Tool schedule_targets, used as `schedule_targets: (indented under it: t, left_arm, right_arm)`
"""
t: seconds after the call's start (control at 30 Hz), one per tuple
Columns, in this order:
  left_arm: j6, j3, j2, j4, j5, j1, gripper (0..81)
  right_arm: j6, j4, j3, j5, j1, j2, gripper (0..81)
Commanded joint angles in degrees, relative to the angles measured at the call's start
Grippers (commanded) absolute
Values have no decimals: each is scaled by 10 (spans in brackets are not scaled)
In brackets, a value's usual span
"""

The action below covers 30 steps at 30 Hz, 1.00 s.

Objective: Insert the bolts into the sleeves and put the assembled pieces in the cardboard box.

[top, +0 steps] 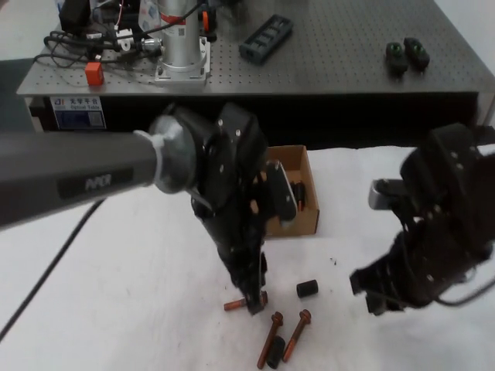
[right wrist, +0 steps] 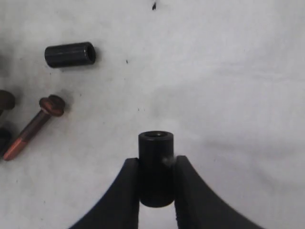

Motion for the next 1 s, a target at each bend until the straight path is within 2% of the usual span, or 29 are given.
schedule_targets:
  t: [0.0, 0.4, 0.47, 0.63, 0.67, 0.77, 0.9, 0.97]
  left_arm:
    - [34, -2, 13, 17, -1, -1, 276]
    - [35, -8, 59, 0, 3, -1, 260]
    - [34, -8, 63, 0, 3, -1, 212]
    - [31, -8, 69, -10, 20, -1, 5]
    - [24, -8, 69, -15, 29, -1, 5]
    - [-58, -26, 67, -32, 41, -1, 6]
    - [-210, -53, 34, -56, 43, 5, 6]
    - [-306, -49, 0, -92, 81, 17, 6]
  right_arm:
    - [-5, 2, 3, -6, -2, -12, 27]
    - [-3, 7, 25, -6, -2, -39, 27]
    - [-3, 6, 25, -6, -2, -41, 27]
    - [-3, 6, 25, -6, -2, -41, 27]
    - [-3, 6, 25, -6, -2, -41, 27]
    - [-4, -5, 30, -11, 2, -44, 27]
    - [-4, -68, 77, -99, 18, -85, 27]
    - [7, -121, 105, -142, 33, -106, 27]
